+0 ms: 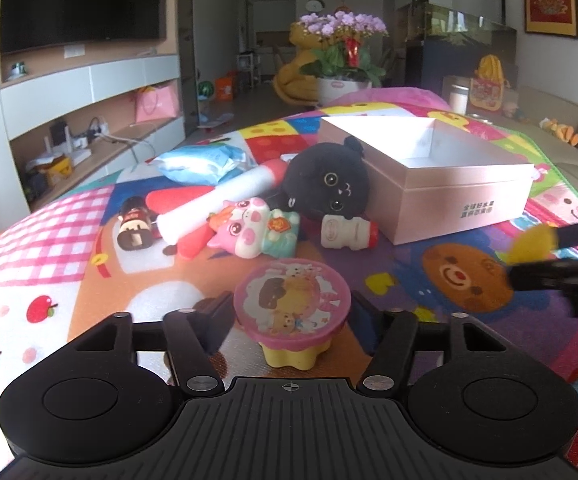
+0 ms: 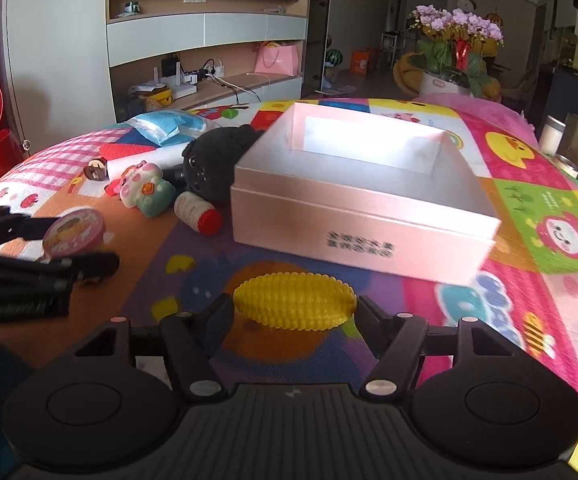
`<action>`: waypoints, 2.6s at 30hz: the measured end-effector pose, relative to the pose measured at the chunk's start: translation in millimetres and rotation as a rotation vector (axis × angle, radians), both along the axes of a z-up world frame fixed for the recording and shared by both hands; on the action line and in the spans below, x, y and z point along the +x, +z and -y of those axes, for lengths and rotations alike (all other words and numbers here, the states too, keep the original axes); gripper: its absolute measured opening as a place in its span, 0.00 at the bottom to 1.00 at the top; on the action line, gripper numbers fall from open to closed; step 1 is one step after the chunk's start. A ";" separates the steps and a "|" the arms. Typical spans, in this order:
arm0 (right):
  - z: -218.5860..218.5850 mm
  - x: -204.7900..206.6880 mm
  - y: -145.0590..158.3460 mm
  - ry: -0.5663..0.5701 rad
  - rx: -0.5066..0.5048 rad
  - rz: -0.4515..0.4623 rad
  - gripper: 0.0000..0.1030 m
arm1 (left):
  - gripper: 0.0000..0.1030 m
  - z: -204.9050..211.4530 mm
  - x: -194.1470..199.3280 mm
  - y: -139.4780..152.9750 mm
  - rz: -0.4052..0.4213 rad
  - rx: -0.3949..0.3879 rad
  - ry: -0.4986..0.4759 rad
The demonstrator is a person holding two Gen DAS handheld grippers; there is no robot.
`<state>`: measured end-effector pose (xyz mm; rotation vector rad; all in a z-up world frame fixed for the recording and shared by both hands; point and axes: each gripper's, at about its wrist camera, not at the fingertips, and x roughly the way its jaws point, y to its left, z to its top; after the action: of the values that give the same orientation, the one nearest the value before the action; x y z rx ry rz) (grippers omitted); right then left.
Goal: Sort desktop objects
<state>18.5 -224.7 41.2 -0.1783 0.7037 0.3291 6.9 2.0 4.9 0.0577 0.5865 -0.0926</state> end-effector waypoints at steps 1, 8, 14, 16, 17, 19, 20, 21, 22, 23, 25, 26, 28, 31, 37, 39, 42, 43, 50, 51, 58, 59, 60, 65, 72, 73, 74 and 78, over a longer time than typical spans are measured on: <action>6.8 -4.9 1.6 -0.006 0.000 -0.003 0.65 | 0.59 0.7 -0.7 1.0 0.003 0.006 -0.003; 48.7 -41.7 27.4 -0.037 -0.002 0.085 0.65 | 0.59 25.5 -11.1 31.9 0.037 -0.031 -0.102; 62.4 -28.0 65.7 -0.054 0.000 0.267 0.65 | 0.59 63.4 40.9 97.5 0.117 -0.101 -0.251; 57.4 -7.9 78.8 -0.056 -0.015 0.353 0.65 | 0.60 74.3 67.5 125.1 0.176 -0.109 -0.280; 53.7 4.1 84.0 -0.055 -0.019 0.396 0.65 | 0.69 78.3 81.3 139.0 0.207 -0.113 -0.281; 46.7 27.2 89.4 -0.045 -0.016 0.460 0.68 | 0.91 78.8 100.2 160.1 0.257 -0.125 -0.253; 43.4 37.7 90.2 -0.050 -0.026 0.462 0.76 | 0.94 74.8 105.2 166.9 0.282 -0.133 -0.224; 40.9 45.9 89.8 -0.062 -0.031 0.457 0.80 | 0.95 68.9 107.2 170.6 0.296 -0.135 -0.202; 40.1 50.5 88.2 -0.065 -0.027 0.448 0.82 | 0.95 60.6 106.9 169.9 0.303 -0.130 -0.178; 40.2 52.2 85.2 -0.059 -0.019 0.433 0.83 | 0.99 52.9 104.4 165.4 0.304 -0.126 -0.152; 41.8 51.5 74.8 -0.059 0.005 0.393 0.86 | 0.99 37.1 96.3 142.8 0.270 -0.109 -0.100; 42.0 50.7 68.6 -0.062 0.015 0.369 0.89 | 1.00 30.3 92.5 128.7 0.236 -0.092 -0.085; 38.7 48.3 55.8 -0.062 0.013 0.319 0.91 | 1.00 20.2 80.2 95.6 0.171 -0.045 -0.055; 27.9 46.8 42.2 -0.047 -0.005 0.262 0.95 | 1.00 5.9 56.9 52.6 0.085 0.001 -0.014; -4.4 35.3 32.5 0.023 -0.030 0.238 0.96 | 1.00 -36.0 19.4 15.0 -0.004 -0.003 0.111; -23.5 29.9 28.9 0.063 -0.037 0.238 0.96 | 1.00 -48.5 13.9 12.5 -0.016 -0.006 0.169; -55.6 22.6 22.5 0.136 -0.090 0.253 0.84 | 1.00 -65.8 5.3 9.9 -0.021 -0.037 0.238; -68.8 20.2 21.6 0.166 -0.118 0.254 0.72 | 1.00 -72.6 3.9 9.4 -0.026 -0.058 0.259; -138.0 34.5 -5.9 0.249 -0.261 0.245 0.46 | 1.00 -99.4 -6.8 13.4 -0.029 -0.131 0.300; -144.3 37.8 -11.0 0.245 -0.286 0.243 0.44 | 1.00 -100.9 -9.4 13.5 -0.029 -0.134 0.296; -151.6 43.8 -23.6 0.223 -0.318 0.206 0.24 | 1.00 -100.3 -10.7 10.1 -0.044 -0.147 0.277; -147.3 40.3 -20.8 0.231 -0.307 0.202 0.21 | 1.00 -98.0 -9.4 9.8 -0.046 -0.148 0.268; -141.6 35.9 -19.2 0.242 -0.300 0.200 0.21 | 1.00 -95.3 -7.6 9.5 -0.047 -0.149 0.257; -107.8 14.1 -12.1 0.236 -0.288 0.184 0.21 | 1.00 -71.7 5.4 10.7 -0.033 -0.121 0.169; -38.3 5.7 2.5 0.066 -0.218 0.167 0.18 | 1.00 -43.4 36.3 13.2 -0.030 -0.105 0.095; -28.4 8.0 2.7 0.033 -0.197 0.160 0.18 | 1.00 -39.6 43.0 13.0 -0.032 -0.109 0.090; -18.3 10.4 2.6 0.001 -0.175 0.151 0.18 | 1.00 -35.5 49.8 12.2 -0.036 -0.110 0.089; 13.9 14.6 -0.6 -0.104 -0.092 0.114 0.23 | 1.00 -19.3 80.0 5.8 -0.053 -0.092 0.090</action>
<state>33.2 -238.7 40.6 -0.2452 0.6135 0.1853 86.9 21.3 10.7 -0.0603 0.6365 -0.0334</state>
